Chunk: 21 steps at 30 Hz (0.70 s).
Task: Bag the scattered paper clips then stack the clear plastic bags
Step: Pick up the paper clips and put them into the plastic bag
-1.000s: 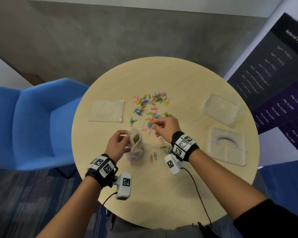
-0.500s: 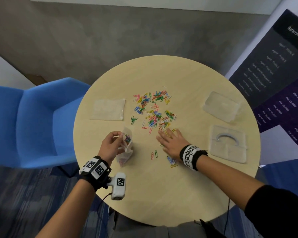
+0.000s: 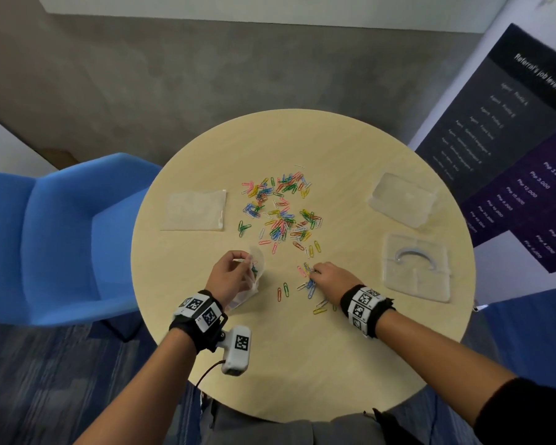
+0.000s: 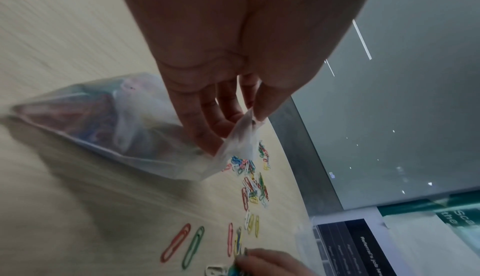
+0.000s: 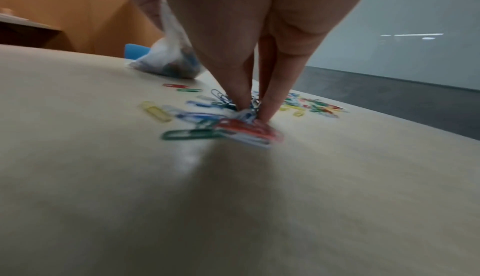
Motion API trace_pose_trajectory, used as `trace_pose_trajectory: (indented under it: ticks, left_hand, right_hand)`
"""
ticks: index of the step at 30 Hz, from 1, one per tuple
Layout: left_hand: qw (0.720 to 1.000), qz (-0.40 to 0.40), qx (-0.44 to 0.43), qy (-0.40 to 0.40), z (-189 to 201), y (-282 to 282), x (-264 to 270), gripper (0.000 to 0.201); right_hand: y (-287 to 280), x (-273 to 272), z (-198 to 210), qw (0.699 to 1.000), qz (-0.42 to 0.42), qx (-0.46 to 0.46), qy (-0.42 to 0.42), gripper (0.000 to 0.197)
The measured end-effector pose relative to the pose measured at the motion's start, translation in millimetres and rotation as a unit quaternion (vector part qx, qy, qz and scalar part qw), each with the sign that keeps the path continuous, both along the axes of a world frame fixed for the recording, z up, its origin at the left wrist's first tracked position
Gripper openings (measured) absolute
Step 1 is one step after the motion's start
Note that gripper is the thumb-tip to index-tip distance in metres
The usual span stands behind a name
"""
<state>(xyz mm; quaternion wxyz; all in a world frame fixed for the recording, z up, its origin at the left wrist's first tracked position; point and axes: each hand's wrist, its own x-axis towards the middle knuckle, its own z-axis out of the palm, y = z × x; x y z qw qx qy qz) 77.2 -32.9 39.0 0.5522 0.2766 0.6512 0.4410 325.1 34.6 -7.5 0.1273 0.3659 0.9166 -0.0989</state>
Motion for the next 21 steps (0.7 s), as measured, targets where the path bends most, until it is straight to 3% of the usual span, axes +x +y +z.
trace_pose_trajectory:
  ticks: [3,5,7,8,9,10,11,12,14,15,16,19,20,21]
  left_hand:
    - [1.0,-0.013,-0.01,0.006,1.5,5.7,6.5,0.012]
    - [1.0,-0.017,-0.01,0.003,2.3,9.0,11.1,0.012]
    - [1.0,-0.016,-0.014,0.004,1.9,12.1,15.6,0.012]
    - [1.0,-0.016,-0.017,0.004,1.7,13.4,17.9,0.011]
    - [1.0,-0.018,-0.018,0.005,1.6,14.9,20.4,0.011]
    - [1.0,-0.022,-0.016,0.003,1.5,16.1,23.0,0.011]
    - [1.0,-0.026,-0.015,-0.002,1.3,17.0,25.7,0.011]
    - [0.999,-0.03,-0.013,-0.006,1.0,17.6,28.1,0.011]
    - [0.999,-0.035,-0.007,-0.008,0.5,19.4,31.7,0.012]
    - [0.999,-0.04,-0.003,-0.006,0.3,20.5,32.7,0.012]
    - [0.999,-0.047,0.001,-0.003,0.9,21.2,33.4,0.011]
    - [0.999,-0.052,0.004,0.011,2.1,21.7,30.0,0.005]
    - [0.999,-0.046,0.004,0.017,2.5,21.5,26.9,0.005]
    - [0.999,-0.041,0.006,0.025,2.1,21.2,23.1,0.005]
  right_hand:
    - [16.8,-0.6,4.3,0.978,-0.177,-0.052,0.098,0.025]
    - [24.7,3.5,8.0,0.897,-0.369,-0.1,0.224,0.017]
    - [28.2,6.3,12.1,0.754,-0.516,-0.204,0.351,0.017]
    - [27.6,5.3,15.9,0.657,-0.559,-0.286,0.417,0.018]
    - [26.2,1.8,22.2,0.559,-0.577,-0.36,0.475,0.019]
    - [25.3,-2.9,29.4,0.482,-0.577,-0.406,0.519,0.017]
    - [25.2,-9.9,36.1,0.438,-0.566,-0.432,0.549,0.015]
    - [24.7,-18.7,42.5,0.418,-0.547,-0.45,0.568,0.013]
    - [22.5,-37.7,53.3,0.439,-0.5,-0.476,0.575,0.013]
    - [21.2,-46.9,56.0,0.471,-0.478,-0.484,0.561,0.014]
    - [19.4,-55.8,58.4,0.52,-0.452,-0.484,0.539,0.015]
    - [18.8,-75.8,56.8,0.754,-0.364,-0.361,0.409,0.014]
    - [20.2,-80.9,56.9,0.811,-0.337,-0.314,0.362,0.019]
    - [21.8,-85.7,58.4,0.841,-0.319,-0.293,0.325,0.027]
